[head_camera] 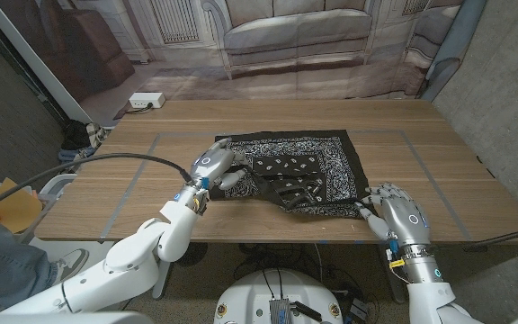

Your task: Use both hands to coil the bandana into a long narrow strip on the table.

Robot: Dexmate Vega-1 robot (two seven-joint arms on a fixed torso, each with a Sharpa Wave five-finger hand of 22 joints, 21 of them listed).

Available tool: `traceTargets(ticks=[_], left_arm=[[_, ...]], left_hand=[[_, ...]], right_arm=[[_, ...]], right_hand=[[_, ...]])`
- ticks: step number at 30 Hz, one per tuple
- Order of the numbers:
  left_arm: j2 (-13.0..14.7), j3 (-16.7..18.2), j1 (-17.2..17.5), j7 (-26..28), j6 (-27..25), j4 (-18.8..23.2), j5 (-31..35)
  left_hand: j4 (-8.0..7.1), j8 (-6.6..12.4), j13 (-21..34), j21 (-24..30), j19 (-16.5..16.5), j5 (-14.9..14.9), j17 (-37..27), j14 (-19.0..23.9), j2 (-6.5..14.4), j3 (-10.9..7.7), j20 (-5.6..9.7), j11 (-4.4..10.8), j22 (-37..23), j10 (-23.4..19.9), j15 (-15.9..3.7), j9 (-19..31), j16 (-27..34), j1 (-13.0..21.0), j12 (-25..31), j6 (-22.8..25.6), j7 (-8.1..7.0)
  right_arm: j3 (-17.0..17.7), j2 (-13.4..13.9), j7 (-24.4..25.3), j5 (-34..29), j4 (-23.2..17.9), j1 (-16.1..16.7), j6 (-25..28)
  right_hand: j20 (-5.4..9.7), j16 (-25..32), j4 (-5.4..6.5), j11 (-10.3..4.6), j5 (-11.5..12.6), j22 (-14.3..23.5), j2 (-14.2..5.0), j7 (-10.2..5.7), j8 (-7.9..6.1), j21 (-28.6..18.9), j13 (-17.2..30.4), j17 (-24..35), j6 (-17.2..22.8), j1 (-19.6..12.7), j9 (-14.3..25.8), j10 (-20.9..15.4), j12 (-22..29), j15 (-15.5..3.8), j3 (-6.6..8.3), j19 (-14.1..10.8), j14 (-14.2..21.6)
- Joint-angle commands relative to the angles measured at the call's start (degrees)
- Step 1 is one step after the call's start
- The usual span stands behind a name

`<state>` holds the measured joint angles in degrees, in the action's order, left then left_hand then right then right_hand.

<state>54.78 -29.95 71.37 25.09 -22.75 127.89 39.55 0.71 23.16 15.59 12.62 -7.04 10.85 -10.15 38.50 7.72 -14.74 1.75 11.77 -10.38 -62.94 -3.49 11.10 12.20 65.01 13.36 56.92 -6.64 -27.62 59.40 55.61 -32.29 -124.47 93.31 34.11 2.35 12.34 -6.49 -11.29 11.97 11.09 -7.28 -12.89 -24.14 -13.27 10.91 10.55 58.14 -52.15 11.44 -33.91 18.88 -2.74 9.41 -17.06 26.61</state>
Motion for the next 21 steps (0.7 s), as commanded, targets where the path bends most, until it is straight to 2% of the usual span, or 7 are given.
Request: traceTargets(ticks=[1, 14, 18, 21], left_arm=[[-1.70, -0.31, -2.30, 1.22, -3.04, -0.62, 2.58], [-3.80, -3.58, -6.25, -3.80, -8.09, -0.86, 6.01], [-4.87, -5.10, -8.52, -5.96, -9.93, -1.59, 8.08], [-6.19, -6.57, -11.17, -7.16, -10.56, -3.59, 9.85]], left_hand=[[-0.01, 0.57, 0.27, -0.20, -0.31, 0.07, 0.06, 0.61, -0.43, -0.53, 0.71, -0.05, -0.05, -0.34, -6.76, 0.03, -0.02, 0.33, 0.29, 2.63, 1.96], [-0.12, 0.56, 0.49, -0.30, -0.56, -0.13, 0.09, 0.62, -0.98, -0.61, 0.93, -0.39, -0.02, -0.45, -6.70, -0.08, -0.49, -0.05, -0.08, 3.10, 1.91], [-0.25, 0.34, 0.32, -0.39, -0.51, -0.21, 0.08, 0.36, -1.06, -0.64, 0.79, -0.57, -0.02, -0.12, -6.34, -0.14, -0.72, -0.29, -0.49, 2.92, 2.07], [-0.57, 0.23, 0.10, -0.46, -0.39, -0.30, 0.04, 0.14, -1.15, -0.51, 0.42, -0.72, -0.03, 0.01, -6.38, -0.19, -0.84, -0.79, -0.76, 2.92, 1.97]], right_arm=[[3.92, 4.04, -4.45, 2.58, -1.22, -2.97, -2.91], [4.62, 6.20, -14.84, 6.22, 1.52, -11.05, -8.24], [4.15, 6.44, -21.75, 8.15, 1.54, -14.59, -6.88], [4.07, 5.79, -26.80, 11.77, 3.03, -18.13, -8.30]], right_hand=[[3.27, 0.23, -0.39, -0.03, -0.19, 0.12, -0.29, 0.01, -0.02, -0.27, -0.04, 0.05, 0.65, -0.47, 0.18, -0.95, 0.27, -5.72, 0.29, -0.38, 0.51], [2.62, -0.04, -0.79, 0.37, -0.28, 0.11, -0.32, 0.04, -0.02, -0.02, -0.07, -0.02, 1.24, -1.06, 0.13, -1.35, 0.18, -5.20, 0.64, 0.11, 0.91], [2.42, -0.12, -0.83, 0.46, -0.34, 0.10, -0.32, 0.04, 0.04, 0.10, -0.08, 0.00, 1.28, -1.10, 0.11, -1.46, 0.14, -4.99, 0.71, 0.35, 0.99], [2.15, -0.21, -0.73, 0.77, -0.43, 0.10, -0.42, 0.04, 0.21, 0.20, -0.08, 0.05, 1.08, -0.98, 0.09, -1.19, -0.06, -4.61, 0.75, 0.59, 0.99]])
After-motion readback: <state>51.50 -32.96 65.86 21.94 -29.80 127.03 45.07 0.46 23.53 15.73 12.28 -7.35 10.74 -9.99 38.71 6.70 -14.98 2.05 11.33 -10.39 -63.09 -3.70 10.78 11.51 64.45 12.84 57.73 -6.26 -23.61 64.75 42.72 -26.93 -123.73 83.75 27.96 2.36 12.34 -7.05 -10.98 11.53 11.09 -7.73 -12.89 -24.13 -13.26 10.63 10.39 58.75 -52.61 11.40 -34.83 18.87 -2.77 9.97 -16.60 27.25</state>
